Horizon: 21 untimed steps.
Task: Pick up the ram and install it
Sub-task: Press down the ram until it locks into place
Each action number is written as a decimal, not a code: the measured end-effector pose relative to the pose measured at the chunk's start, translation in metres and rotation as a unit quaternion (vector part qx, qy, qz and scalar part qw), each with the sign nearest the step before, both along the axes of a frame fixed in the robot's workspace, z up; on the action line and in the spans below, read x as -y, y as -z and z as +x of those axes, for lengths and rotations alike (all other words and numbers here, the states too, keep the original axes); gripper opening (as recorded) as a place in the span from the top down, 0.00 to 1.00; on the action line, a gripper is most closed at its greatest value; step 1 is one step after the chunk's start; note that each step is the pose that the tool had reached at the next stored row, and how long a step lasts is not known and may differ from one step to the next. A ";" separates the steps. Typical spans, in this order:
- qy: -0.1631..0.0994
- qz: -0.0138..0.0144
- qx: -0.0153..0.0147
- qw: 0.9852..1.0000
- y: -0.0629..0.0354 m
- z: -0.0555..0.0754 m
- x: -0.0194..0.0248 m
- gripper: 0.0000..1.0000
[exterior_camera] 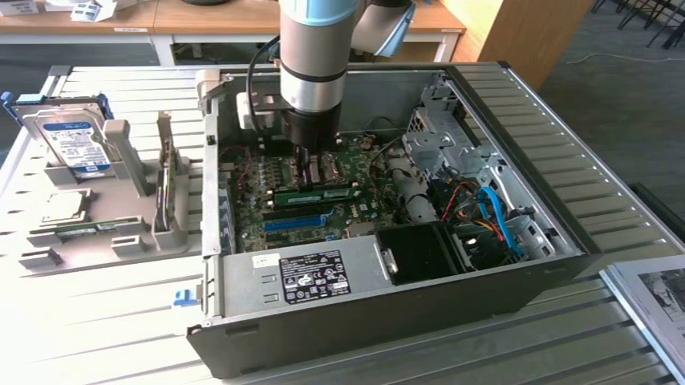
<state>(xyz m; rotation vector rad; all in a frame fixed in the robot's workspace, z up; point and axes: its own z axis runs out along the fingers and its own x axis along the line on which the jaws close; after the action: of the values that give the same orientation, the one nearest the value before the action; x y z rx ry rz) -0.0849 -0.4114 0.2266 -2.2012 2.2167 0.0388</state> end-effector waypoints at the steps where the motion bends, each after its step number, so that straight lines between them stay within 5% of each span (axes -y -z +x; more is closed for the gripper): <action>1: 0.000 0.000 0.000 1.000 0.0000 0.000 0.0000 0.90; 21: 0.000 0.000 0.000 1.000 0.0009 0.000 0.0000 0.90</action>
<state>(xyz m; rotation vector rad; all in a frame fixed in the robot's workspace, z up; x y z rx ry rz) -0.0853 -0.4114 0.2257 -2.2012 2.2164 0.0385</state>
